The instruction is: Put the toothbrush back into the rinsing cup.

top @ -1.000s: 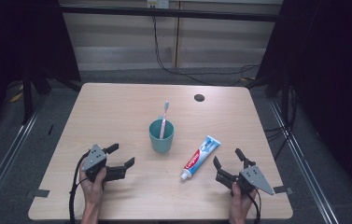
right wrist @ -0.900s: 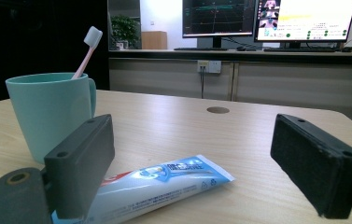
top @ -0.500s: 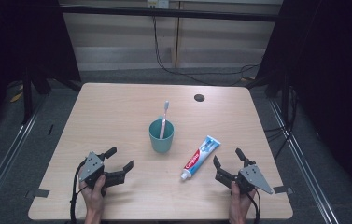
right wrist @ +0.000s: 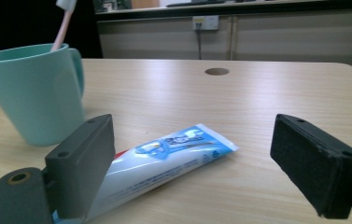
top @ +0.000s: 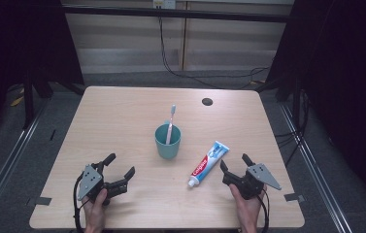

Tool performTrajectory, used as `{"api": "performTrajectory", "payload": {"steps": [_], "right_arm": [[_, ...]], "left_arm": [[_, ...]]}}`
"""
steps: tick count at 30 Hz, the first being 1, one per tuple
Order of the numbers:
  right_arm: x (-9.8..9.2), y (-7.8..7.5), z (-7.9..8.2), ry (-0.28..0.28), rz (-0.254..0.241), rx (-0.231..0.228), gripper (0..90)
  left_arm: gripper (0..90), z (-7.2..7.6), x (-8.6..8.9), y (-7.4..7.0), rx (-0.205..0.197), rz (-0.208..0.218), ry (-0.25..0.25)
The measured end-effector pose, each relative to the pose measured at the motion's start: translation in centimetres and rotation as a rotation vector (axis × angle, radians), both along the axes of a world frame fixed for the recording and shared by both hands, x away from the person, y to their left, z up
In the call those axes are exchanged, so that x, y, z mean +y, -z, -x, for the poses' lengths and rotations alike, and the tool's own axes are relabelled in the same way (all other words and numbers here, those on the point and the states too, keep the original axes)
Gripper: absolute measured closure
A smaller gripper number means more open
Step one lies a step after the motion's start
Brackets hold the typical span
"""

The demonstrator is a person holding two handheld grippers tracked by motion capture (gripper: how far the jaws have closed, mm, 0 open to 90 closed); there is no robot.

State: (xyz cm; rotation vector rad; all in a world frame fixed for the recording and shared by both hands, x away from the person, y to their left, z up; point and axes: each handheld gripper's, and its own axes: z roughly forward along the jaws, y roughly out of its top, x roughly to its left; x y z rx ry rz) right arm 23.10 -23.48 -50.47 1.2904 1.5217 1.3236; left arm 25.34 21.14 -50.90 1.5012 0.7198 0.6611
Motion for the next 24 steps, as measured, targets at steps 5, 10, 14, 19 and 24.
{"api": "performTrajectory", "payload": {"steps": [5, 10, 14, 19, 24], "right_arm": [[0.6, -0.7, -0.2, -0.037, 0.031, 0.028, 18.0], [1.3, -1.4, -0.6, -0.049, 0.06, 0.074, 22.4], [1.5, -2.2, -1.3, -0.081, 0.047, 0.118, 23.6], [1.6, -3.2, -2.1, -0.123, 0.018, 0.163, 24.3], [1.7, -3.9, -2.7, -0.13, 0.036, 0.211, 25.3]], "left_arm": [[14.9, 0.2, 0.1, 0.1, -0.019, 0.016, 0.003], [14.9, 0.2, 0.0, 0.1, -0.022, 0.019, 0.008], [14.9, 0.2, 0.0, 0.1, -0.02, 0.02, 0.009], [15.0, 0.2, 0.0, 0.1, -0.023, 0.019, 0.007], [15.4, 0.2, 0.0, 0.1, -0.024, 0.021, 0.011]]}}
